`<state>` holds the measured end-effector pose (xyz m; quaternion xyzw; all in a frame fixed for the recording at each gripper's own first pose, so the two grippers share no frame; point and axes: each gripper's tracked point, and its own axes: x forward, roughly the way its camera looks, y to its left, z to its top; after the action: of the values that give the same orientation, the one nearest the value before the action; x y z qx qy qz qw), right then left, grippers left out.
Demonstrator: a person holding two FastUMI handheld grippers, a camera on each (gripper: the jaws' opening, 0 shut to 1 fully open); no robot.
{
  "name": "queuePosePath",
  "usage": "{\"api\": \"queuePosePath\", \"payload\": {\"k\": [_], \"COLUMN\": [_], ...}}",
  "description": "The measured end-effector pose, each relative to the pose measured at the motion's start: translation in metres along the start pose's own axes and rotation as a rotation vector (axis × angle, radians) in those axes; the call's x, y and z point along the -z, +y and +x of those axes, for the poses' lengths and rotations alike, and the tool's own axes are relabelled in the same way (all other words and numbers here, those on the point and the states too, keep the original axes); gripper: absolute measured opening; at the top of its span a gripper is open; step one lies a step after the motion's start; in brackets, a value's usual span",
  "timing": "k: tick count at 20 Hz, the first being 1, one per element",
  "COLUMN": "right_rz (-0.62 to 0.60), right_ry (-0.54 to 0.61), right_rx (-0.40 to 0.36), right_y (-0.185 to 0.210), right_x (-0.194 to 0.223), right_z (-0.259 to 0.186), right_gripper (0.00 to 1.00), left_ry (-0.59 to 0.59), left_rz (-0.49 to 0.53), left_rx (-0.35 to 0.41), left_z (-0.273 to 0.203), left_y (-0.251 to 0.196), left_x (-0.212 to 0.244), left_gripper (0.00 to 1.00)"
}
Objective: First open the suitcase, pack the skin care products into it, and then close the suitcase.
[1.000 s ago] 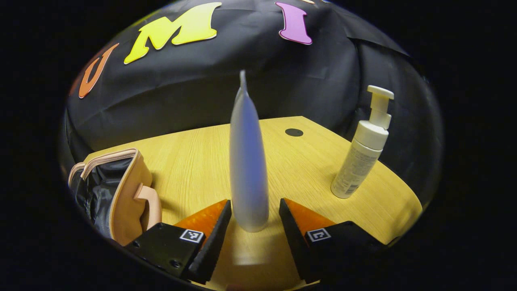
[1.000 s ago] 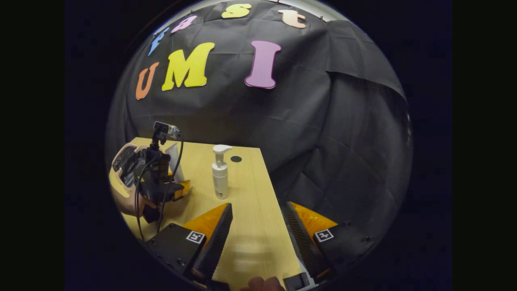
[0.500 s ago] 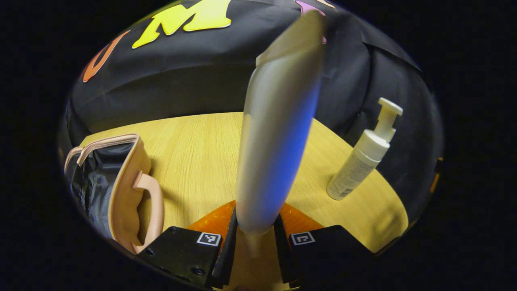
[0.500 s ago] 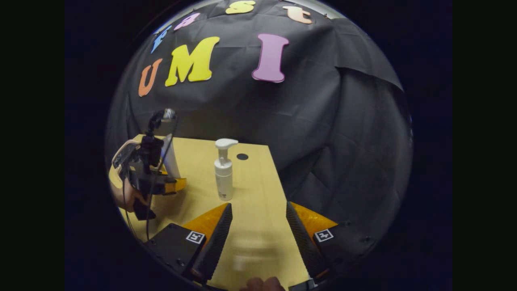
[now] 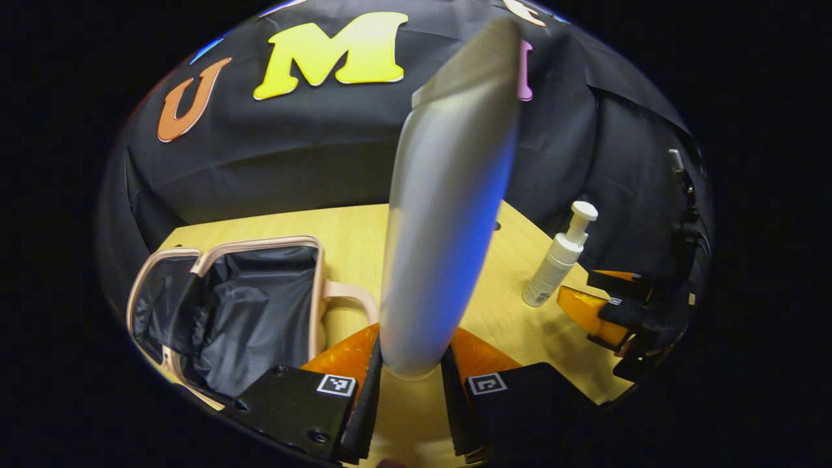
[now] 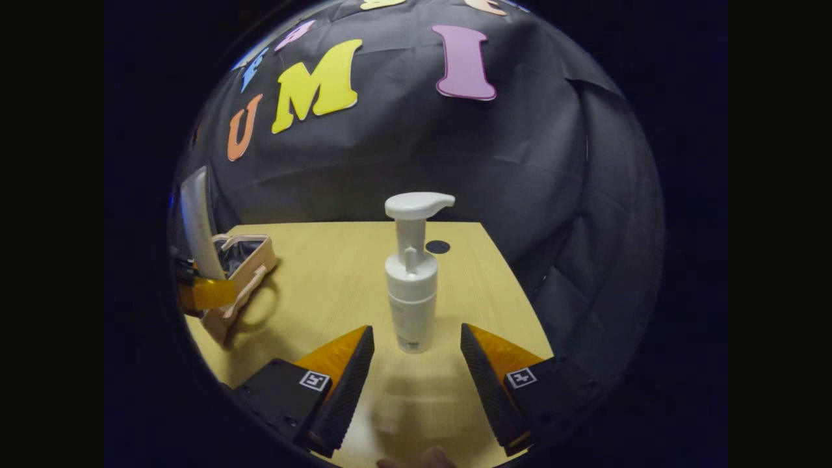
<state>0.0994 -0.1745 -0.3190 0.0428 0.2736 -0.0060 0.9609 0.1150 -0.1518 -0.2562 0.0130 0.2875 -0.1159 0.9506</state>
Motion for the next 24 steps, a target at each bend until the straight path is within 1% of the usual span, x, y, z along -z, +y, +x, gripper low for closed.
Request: {"api": "queuePosePath", "payload": {"k": [1, 2, 3, 5, 7, 8, 9, 12, 13, 14, 16, 18, 19, 21, 24], "right_rz": [-0.001, -0.002, -0.002, 0.006, -0.002, -0.014, -0.008, -0.017, -0.015, -0.016, -0.020, -0.033, -0.046, -0.067, -0.077], "right_ry": [0.011, 0.024, 0.037, 0.047, 0.042, 0.044, 0.041, 0.042, 0.051, 0.061, 0.076, 0.070, 0.059, 0.046, 0.034], "right_rx": [-0.005, -0.008, -0.011, -0.015, -0.010, 0.016, 0.017, 0.023, 0.025, 0.026, 0.019, 0.002, -0.020, -0.061, -0.168], "right_y": [0.002, 0.003, 0.005, 0.007, 0.006, 0.000, 0.001, 0.003, 0.005, 0.007, 0.015, 0.028, 0.042, 0.060, 0.100], "right_x": [0.003, 0.007, 0.009, 0.012, 0.012, 0.015, 0.012, 0.009, 0.008, 0.009, 0.008, -0.002, -0.015, -0.031, -0.059], "right_z": [0.010, 0.018, 0.025, 0.038, 0.048, 0.055, 0.057, 0.064, 0.063, 0.060, 0.049, 0.030, 0.012, -0.012, -0.055], "right_gripper": [0.77, 0.79, 0.73, 0.66, 0.65, 0.65, 0.51, 0.51, 0.47, 0.49, 0.48, 0.48, 0.48, 0.48, 0.48], "left_ry": [-0.004, -0.005, -0.008, -0.009, -0.008, 0.004, 0.012, 0.022, 0.024, 0.020, 0.022, 0.041, 0.066, 0.099, 0.185], "left_rz": [-0.006, -0.013, -0.019, -0.035, -0.061, -0.092, -0.110, -0.165, -0.178, -0.188, -0.181, -0.165, -0.156, -0.151, -0.157], "left_rx": [-0.011, -0.021, -0.030, -0.049, -0.069, -0.083, -0.092, -0.135, -0.155, -0.174, -0.198, -0.181, -0.157, -0.115, -0.009], "left_z": [-0.005, -0.008, -0.012, -0.018, -0.024, -0.028, -0.031, -0.043, -0.050, -0.055, -0.062, -0.068, -0.068, -0.063, -0.044], "left_y": [0.006, 0.012, 0.018, 0.028, 0.040, 0.050, 0.056, 0.093, 0.108, 0.125, 0.155, 0.180, 0.197, 0.210, 0.220], "left_x": [-0.002, -0.004, -0.004, -0.006, -0.007, -0.003, 0.000, 0.005, 0.006, 0.006, 0.008, 0.014, 0.022, 0.032, 0.054], "left_gripper": [0.48, 0.48, 0.48, 0.48, 0.48, 0.48, 0.48, 0.48, 0.48, 0.48, 0.48, 0.48, 0.48, 0.48, 0.47]}}
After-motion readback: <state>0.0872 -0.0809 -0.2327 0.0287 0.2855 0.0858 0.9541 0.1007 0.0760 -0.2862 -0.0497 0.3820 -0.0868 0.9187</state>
